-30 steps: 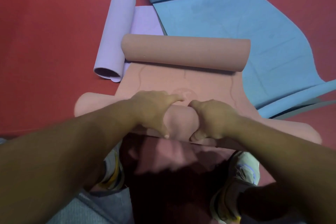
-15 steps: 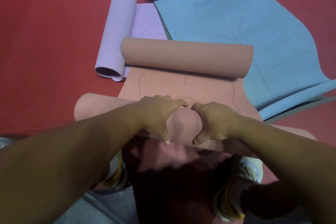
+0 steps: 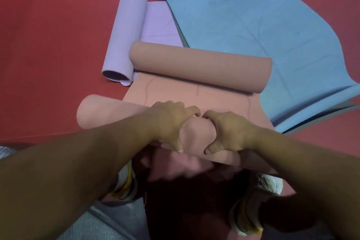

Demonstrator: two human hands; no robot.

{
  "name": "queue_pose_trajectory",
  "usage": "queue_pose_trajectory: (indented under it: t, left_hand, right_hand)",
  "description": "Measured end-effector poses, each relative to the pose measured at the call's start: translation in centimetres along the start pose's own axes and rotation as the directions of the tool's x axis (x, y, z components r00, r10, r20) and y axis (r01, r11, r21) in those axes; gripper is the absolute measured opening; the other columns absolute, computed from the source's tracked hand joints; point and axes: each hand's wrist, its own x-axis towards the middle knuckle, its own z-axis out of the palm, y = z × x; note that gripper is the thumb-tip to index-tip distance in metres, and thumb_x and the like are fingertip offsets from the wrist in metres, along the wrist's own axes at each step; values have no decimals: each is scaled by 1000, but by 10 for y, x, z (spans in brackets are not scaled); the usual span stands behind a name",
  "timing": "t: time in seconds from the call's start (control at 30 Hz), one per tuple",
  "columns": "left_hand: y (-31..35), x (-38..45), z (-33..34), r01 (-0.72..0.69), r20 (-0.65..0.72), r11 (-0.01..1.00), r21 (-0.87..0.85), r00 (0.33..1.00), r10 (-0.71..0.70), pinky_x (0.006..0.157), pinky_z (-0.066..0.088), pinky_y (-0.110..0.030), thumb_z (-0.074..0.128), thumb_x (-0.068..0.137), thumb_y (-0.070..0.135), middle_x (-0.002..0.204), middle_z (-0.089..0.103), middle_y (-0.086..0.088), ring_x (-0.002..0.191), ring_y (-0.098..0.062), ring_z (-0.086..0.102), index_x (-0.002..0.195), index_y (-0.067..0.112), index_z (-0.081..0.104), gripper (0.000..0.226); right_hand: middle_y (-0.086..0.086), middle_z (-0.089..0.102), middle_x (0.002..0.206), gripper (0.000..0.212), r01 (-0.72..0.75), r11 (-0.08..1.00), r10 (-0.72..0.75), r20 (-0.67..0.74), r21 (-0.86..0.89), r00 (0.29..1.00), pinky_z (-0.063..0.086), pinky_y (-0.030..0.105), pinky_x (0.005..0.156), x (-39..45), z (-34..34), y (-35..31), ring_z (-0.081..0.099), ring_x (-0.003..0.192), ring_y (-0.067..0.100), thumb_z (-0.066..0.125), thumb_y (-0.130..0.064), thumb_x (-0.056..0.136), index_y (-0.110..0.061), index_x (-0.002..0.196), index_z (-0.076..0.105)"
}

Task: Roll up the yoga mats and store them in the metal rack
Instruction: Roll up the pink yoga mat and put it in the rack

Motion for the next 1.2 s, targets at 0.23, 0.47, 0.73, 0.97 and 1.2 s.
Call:
queue_pose_trajectory:
  t: [0.23, 0.47, 0.73, 0.97, 1.2]
  left_hand:
    - [-14, 0, 4, 46, 82, 972, -230, 996, -28, 85, 52, -36, 89, 55, 55, 109, 59, 14, 102, -17, 59, 132, 44, 43, 89]
    - [-2, 1, 10, 31, -43, 996, -79, 998, -34, 87, 53, -42, 86, 50, 59, 114, 61, 6, 104, -22, 61, 143, 50, 24, 113]
    - [-3, 4, 14, 61, 38, 979, -196, 998, -55, 95, 50, -45, 84, 52, 62, 127, 56, 11, 117, -19, 55, 141, 48, 32, 104]
    - [-1, 5, 24, 54, -2, 992, -117, 998, -55, 84, 51, -38, 86, 54, 62, 120, 61, 7, 104, -21, 60, 141, 44, 33, 104]
    - [-5, 8, 33, 76, 171, 953, -292, 985, -26, 88, 54, -42, 88, 54, 54, 116, 61, 5, 102, -21, 61, 131, 47, 35, 95]
  right_hand:
    - [0, 61, 116, 93, 1, 975, -18, -76, -223, 997, 50, 42, 86, -4, 18, -12, 60, 108, 30, 85, -61, 55, -33, 129, 37]
    - [-4, 61, 122, 99, 37, 990, -38, 0, -136, 999, 50, 43, 93, 4, -5, 1, 58, 114, 26, 86, -60, 53, -37, 136, 38]
    - [-3, 64, 119, 94, -46, 979, 43, -19, -200, 999, 49, 44, 91, 5, -5, -2, 59, 109, 27, 88, -59, 53, -32, 130, 40]
    - [1, 53, 128, 111, -9, 979, 18, 40, -203, 999, 45, 51, 100, 1, 4, -3, 52, 120, 29, 85, -66, 50, -33, 141, 32]
    - [-3, 61, 119, 100, -28, 969, 30, 4, -247, 1000, 45, 44, 91, 4, 28, 0, 58, 111, 27, 85, -60, 54, -30, 134, 32]
